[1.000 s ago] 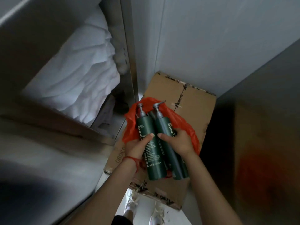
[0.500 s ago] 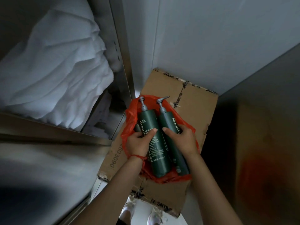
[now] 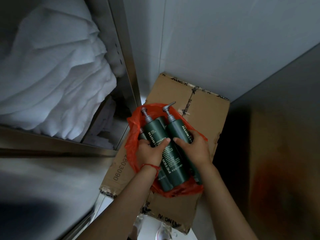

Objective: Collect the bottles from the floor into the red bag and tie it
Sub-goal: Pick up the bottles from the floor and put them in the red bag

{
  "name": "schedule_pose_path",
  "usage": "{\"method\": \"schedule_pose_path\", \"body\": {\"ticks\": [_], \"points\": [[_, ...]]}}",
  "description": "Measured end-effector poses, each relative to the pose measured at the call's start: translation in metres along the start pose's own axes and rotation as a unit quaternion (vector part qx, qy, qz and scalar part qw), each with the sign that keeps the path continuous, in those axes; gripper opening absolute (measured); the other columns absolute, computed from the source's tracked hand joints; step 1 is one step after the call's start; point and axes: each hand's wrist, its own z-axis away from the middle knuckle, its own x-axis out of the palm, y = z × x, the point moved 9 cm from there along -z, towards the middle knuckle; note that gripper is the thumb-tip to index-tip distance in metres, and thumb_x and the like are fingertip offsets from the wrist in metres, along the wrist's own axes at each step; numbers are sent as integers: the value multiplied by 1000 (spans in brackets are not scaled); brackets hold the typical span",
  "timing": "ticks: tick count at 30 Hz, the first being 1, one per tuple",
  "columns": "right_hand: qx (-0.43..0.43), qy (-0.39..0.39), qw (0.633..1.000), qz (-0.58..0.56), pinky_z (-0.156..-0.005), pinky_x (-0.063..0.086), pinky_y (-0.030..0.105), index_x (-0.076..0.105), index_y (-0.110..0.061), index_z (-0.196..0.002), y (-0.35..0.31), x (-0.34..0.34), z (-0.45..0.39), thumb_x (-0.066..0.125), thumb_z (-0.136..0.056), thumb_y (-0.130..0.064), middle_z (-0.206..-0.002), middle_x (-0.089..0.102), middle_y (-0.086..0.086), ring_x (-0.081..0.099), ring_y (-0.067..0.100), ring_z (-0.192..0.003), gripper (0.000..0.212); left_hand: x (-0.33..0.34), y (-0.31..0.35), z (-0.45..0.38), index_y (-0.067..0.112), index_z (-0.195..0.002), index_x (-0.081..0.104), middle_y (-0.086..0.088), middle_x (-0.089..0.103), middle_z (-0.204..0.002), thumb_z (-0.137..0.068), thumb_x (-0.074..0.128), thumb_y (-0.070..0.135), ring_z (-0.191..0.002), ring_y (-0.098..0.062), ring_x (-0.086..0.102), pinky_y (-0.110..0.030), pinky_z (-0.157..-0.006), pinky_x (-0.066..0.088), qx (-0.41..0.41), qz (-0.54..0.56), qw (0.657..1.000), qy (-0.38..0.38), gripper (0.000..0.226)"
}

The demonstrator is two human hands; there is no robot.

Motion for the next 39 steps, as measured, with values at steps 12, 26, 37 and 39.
{"method": "schedule_pose_path", "body": {"ticks": [12, 26, 37, 39], "points": [[-13, 7, 1000, 7, -55, 39, 10, 63, -25, -107, 4, -9, -4, 73, -63, -48, -74, 57, -24, 53, -12, -67, 50, -8, 13, 8, 12, -89, 55, 0, 60, -80, -55, 82, 42, -68, -18, 57, -25, -58, 46, 19, -19, 1000, 15, 53], [-13, 2, 1000, 21, -67, 49, 26, 61, -24, -111, 0, -6, 2, 74, -62, -50, -92, 66, -6, 63, 11, -78, 57, -24, -6, 12, 6, -100, 61, -16, 69, -94, -70, 76, 27, -78, -24, 63, -31, -72, 51, 32, 17, 999, -28, 40], [-5, -14, 999, 30, -64, 44, 24, 63, -22, -107, -2, 3, 6, 75, -64, -48, -90, 64, -7, 61, 11, -76, 52, -23, -17, 4, 5, -107, 61, -14, 67, -87, -69, 77, 21, -83, -31, 65, -49, -77, 55, 29, 19, 998, -44, 44], [-1, -10, 1000, 27, -62, 43, 22, 62, -22, -109, -1, 0, 9, 75, -64, -47, -90, 62, -9, 60, 9, -76, 54, -20, -13, 6, 2, -108, 61, -10, 66, -79, -70, 76, 20, -80, -33, 66, -48, -76, 55, 41, 7, 998, -41, 45]]}}
